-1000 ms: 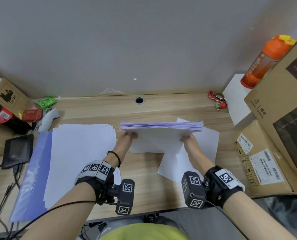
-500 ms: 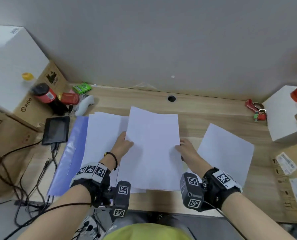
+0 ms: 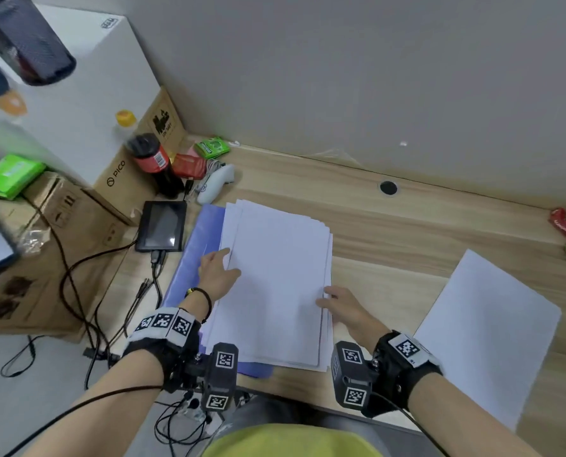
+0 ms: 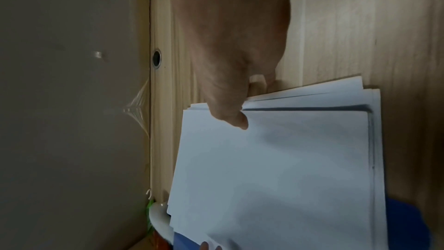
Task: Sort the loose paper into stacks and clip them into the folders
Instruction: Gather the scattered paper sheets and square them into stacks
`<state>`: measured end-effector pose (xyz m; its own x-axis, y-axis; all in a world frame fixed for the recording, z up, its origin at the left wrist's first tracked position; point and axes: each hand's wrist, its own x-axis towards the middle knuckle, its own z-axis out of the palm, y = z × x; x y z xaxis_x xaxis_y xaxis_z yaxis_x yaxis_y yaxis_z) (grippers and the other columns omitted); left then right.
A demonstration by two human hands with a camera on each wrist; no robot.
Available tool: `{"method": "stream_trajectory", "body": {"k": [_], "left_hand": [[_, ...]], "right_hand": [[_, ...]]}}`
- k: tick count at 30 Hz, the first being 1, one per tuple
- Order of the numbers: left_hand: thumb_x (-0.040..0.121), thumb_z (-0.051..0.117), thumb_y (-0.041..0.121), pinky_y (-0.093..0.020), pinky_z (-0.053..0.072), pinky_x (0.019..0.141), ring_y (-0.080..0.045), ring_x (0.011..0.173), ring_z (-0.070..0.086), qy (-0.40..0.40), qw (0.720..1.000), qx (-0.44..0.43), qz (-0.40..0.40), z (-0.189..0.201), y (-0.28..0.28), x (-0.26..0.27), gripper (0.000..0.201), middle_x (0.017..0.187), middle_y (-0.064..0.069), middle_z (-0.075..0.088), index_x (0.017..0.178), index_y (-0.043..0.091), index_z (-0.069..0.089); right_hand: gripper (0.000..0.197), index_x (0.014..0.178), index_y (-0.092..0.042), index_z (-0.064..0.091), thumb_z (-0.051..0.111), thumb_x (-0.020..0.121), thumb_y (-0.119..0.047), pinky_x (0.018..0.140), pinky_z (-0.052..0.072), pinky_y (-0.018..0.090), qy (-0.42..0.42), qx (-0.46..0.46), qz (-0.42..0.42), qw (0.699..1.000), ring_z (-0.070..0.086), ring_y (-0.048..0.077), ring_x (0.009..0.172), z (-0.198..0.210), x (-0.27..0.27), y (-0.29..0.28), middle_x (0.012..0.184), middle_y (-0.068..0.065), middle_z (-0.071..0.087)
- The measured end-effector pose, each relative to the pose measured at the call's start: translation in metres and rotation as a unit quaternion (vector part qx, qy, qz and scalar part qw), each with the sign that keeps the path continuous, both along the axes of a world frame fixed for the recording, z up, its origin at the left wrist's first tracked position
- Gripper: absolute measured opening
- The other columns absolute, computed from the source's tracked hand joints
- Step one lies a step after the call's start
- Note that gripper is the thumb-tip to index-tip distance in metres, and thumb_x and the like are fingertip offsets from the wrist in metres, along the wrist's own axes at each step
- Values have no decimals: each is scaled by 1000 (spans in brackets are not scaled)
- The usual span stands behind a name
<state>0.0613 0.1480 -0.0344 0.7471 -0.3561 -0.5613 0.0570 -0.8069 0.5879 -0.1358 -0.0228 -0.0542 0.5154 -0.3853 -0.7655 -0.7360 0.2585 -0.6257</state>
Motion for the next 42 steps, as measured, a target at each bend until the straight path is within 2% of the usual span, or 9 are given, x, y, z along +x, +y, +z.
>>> {"method": "stream_trajectory", "body": {"k": [11,18,22,25,29,31,34,38,42], "left_hand": [[90,55,14,-44,31,111,-29,140,23,61,997,-40,-22,-13,-52,-23,62,151,-6,24,147,22,30],[92,53,10,-43,32,112,-24,140,29,80,995,-61,-12,-20,-58,-29,58,151,-5,26,146,19,33],[86,56,2,-45,33,110,-29,132,37,-19,999,-38,-5,-19,-67,-32,58,141,-9,42,140,16,42],[83,50,-4,-45,42,100,-29,124,41,-68,995,-74,9,-15,-85,-48,53,130,-7,49,130,19,50],[86,48,-7,-27,46,75,-19,103,52,36,987,-153,-25,-10,-119,-85,43,122,-6,54,120,18,55],[87,49,-5,-22,47,75,-18,101,55,94,981,-155,-61,-8,-136,-106,39,120,-3,56,117,19,56],[90,51,-2,-29,45,94,-19,110,54,157,970,-130,-129,-8,-157,-138,36,120,-3,56,121,17,55],[93,48,2,-27,45,95,-18,112,52,203,957,-87,-188,-15,-178,-175,40,128,-7,55,132,15,49],[94,48,9,-23,47,87,-17,108,54,217,952,-56,-208,-18,-197,-209,41,126,-5,54,135,14,46]], "right_hand": [[52,143,-13,40,53,92,-17,107,36,39,-3,-7,-128,992,42,23,133,-12,-29,-24,147,1,41],[49,144,-15,38,49,97,-15,106,31,30,-32,10,-135,990,32,17,138,-13,-35,-28,145,-1,37],[35,130,-21,52,53,95,-17,109,35,34,-64,0,-166,984,46,15,126,-9,-54,-47,137,-5,50],[31,125,-25,57,51,96,-17,110,35,36,-47,-46,-220,973,45,17,128,-4,-96,-75,139,-2,50],[41,132,-17,53,46,94,-4,92,35,25,41,-150,-306,939,42,22,129,4,-177,-107,144,3,43],[47,138,-13,47,47,92,-1,80,38,25,81,-184,-347,916,47,23,114,1,-216,-114,144,10,41],[54,141,-10,42,52,89,-1,90,35,26,125,-177,-339,916,44,22,120,-9,-256,-115,149,12,34],[50,139,-14,46,52,91,-3,101,30,25,114,-143,-280,942,23,19,143,-13,-267,-103,158,4,13],[48,140,-18,44,50,93,-8,105,33,29,56,-103,-322,939,35,18,137,-6,-272,-100,147,-2,35]]}}
